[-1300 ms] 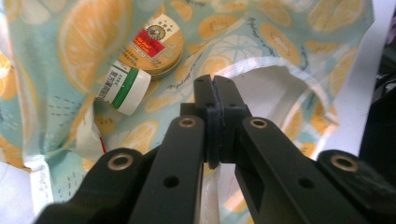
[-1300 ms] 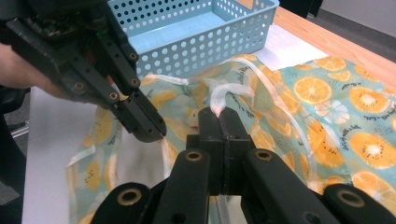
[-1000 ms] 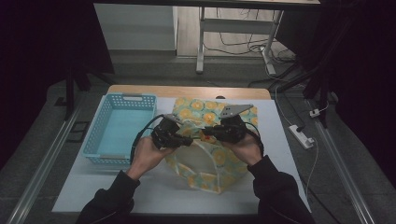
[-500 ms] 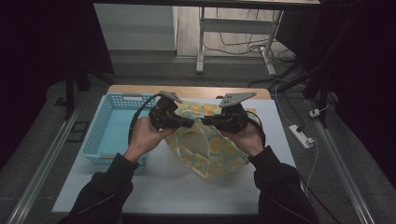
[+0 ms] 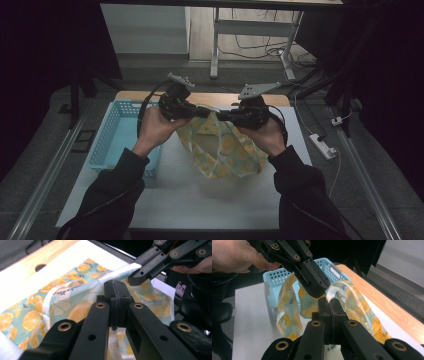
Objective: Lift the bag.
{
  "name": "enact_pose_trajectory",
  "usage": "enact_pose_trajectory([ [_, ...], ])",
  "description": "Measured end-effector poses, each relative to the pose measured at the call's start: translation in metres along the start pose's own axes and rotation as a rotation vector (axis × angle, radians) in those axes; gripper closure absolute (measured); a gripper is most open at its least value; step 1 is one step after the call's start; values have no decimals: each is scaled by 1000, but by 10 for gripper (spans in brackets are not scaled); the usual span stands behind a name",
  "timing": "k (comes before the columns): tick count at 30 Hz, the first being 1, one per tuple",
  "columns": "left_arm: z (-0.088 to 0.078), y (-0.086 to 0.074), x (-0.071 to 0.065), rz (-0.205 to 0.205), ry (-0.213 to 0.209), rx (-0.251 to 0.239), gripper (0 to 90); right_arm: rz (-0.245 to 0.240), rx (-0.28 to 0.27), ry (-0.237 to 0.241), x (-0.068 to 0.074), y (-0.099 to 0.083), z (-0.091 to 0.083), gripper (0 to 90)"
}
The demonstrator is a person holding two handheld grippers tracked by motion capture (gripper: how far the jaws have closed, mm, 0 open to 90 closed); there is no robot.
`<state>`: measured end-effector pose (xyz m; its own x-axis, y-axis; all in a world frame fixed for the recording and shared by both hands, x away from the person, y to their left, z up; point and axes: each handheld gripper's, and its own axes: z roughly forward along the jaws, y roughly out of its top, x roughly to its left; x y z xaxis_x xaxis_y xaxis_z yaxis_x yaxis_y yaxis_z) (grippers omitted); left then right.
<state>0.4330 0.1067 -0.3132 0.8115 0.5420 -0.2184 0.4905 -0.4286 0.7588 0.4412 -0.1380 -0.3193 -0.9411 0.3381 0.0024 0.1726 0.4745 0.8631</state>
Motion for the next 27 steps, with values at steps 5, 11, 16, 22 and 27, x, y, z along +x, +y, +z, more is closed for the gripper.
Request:
enact_pose_trajectory([
  [5,-9,15,1,1,11,-36,893,1,-21,-14,-5,17,-8,900],
  [11,-19,33,1,4,36,-77,893,-15,-30,-52,-8,38,-15,900],
  [16,-30,48,1,9,58,-114,893,-27,-41,-87,-10,55,-22,900],
  [22,-40,66,2,10,96,-140,893,-29,-66,-117,-14,72,-30,900],
  [27,-45,77,4,8,122,-160,893,-28,-73,-137,-16,84,-34,900],
])
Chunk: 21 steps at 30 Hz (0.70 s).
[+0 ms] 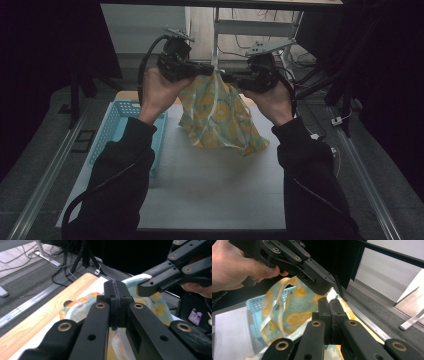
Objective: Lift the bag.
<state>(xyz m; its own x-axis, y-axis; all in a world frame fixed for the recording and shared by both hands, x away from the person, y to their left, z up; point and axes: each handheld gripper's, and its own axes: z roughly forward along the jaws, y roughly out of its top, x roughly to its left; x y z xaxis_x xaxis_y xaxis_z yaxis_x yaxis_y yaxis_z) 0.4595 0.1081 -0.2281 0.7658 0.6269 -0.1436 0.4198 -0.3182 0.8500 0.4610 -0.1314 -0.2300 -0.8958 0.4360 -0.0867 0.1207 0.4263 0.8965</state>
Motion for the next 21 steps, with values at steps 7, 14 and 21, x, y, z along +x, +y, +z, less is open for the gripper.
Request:
enact_pose_trajectory([
  [7,-5,15,1,-6,32,-46,893,4,-11,-53,-3,15,-3,900],
  [14,-8,20,-3,17,47,-87,892,-3,-37,-95,-4,28,-10,900],
  [21,6,13,-1,45,60,-41,891,-4,-2,-114,-8,16,-3,900],
])
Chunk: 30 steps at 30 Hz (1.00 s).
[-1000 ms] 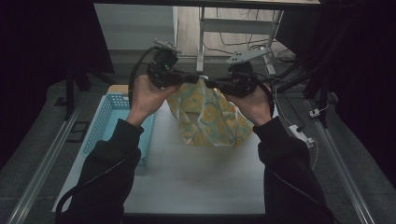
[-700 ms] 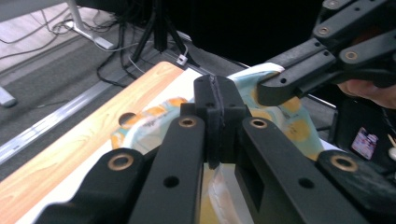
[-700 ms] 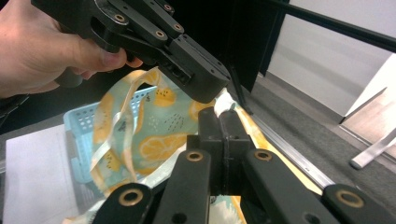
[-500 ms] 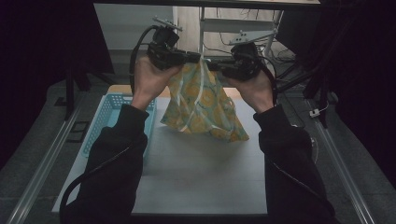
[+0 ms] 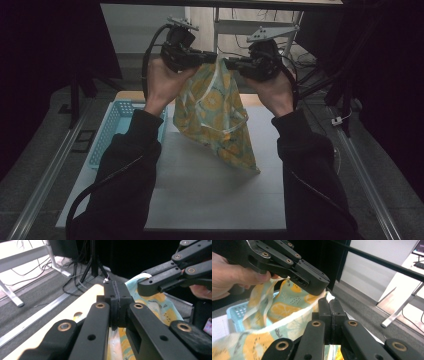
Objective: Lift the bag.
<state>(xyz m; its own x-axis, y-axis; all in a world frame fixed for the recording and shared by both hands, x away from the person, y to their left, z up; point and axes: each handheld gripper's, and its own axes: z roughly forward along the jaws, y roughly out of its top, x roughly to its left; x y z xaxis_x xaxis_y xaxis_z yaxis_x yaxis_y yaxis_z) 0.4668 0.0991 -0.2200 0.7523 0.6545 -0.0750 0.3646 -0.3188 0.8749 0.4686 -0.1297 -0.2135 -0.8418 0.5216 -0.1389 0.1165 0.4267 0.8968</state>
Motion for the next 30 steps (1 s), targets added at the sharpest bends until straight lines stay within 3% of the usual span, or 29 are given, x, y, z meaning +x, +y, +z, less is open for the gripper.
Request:
enact_pose_trajectory([
  [8,24,-17,3,43,-18,55,886,25,18,11,-8,-25,10,900],
  [15,39,-34,9,21,-31,78,882,30,48,25,-10,-49,23,900],
  [20,48,-48,14,11,-35,90,878,63,61,39,-15,-66,31,899],
  [30,67,-68,21,-4,-50,119,862,89,106,56,-17,-84,47,882],
])
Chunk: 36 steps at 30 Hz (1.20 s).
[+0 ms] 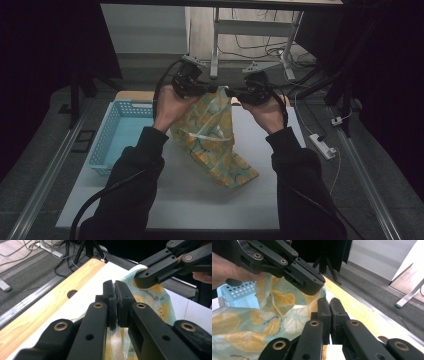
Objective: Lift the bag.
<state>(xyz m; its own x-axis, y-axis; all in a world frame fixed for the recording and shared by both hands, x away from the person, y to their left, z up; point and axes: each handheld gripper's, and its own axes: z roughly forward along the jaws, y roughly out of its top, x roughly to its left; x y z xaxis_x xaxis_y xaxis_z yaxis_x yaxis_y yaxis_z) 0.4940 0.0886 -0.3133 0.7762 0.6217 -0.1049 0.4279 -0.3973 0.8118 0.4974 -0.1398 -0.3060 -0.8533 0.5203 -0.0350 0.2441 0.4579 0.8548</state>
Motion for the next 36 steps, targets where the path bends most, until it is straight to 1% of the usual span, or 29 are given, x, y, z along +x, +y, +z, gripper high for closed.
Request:
enact_pose_trajectory([
  [4,9,-6,2,-11,-11,4,855,23,12,3,-4,-8,6,869],
  [9,19,-10,6,-21,-19,8,841,44,19,-1,-7,-15,9,844],
  [12,24,-12,8,-42,-28,-5,790,57,13,-1,-9,-18,8,823],
  [14,26,-15,8,-41,-25,-3,764,66,9,-2,-11,-20,8,806],
  [16,28,-17,8,-52,-18,-12,709,75,7,-6,-13,-23,8,786],
  [18,28,-18,8,-52,-13,-23,622,88,3,-4,-14,-25,7,758],
  [20,27,-18,9,-51,-17,-32,542,92,-1,-4,-14,-26,6,728],
  [22,24,-18,8,-44,-12,-38,460,94,-5,-2,-14,-26,5,694],
  [24,20,-18,6,-33,-18,-48,408,95,-12,-4,-14,-26,4,662],
  [26,17,-19,3,-22,-16,-39,334,98,-11,2,-13,-25,3,625],
  [28,13,-22,0,-10,0,-34,288,93,-13,0,-12,-24,1,593],
  [30,10,-25,-2,-12,-2,-25,226,93,-13,5,-11,-24,0,554],
  [32,7,-28,-5,-8,-3,-19,194,87,-11,2,-9,-25,-1,528],
  [34,5,-32,-6,-16,-12,-13,174,80,-5,2,-7,-26,-2,506],
  [36,2,-35,-8,-17,-5,-2,150,75,-6,7,-6,-27,-3,482],
])
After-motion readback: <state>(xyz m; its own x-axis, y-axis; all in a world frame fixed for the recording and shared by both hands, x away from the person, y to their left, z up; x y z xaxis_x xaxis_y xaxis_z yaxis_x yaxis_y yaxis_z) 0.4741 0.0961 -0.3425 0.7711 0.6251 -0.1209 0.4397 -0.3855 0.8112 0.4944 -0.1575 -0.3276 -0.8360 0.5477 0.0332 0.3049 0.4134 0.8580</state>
